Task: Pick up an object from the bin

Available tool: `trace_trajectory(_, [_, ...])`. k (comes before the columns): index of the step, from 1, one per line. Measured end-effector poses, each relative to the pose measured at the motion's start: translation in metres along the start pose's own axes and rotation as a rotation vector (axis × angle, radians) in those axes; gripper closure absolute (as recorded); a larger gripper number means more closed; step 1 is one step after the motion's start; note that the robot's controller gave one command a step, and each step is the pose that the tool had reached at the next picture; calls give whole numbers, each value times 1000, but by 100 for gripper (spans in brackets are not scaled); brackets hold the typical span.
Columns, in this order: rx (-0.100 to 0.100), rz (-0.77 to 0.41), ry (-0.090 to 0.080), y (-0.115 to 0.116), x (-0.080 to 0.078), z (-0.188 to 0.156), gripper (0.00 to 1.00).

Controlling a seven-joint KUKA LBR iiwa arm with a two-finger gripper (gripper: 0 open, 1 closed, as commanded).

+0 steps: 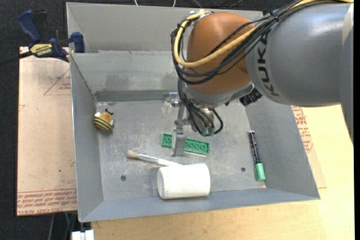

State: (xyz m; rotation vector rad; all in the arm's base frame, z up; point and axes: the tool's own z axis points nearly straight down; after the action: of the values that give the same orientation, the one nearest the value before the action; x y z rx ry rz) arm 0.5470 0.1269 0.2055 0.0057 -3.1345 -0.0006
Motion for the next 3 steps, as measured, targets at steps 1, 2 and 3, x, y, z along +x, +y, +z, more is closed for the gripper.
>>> trace_trajectory(1, [-1, 3, -8, -1, -2, -4, 0])
trace_trajectory(2, [-4, 33, -11, -38, 23, 85, 0])
trace_trajectory(3, [-5, -57, -26, -68, 0, 80, 0])
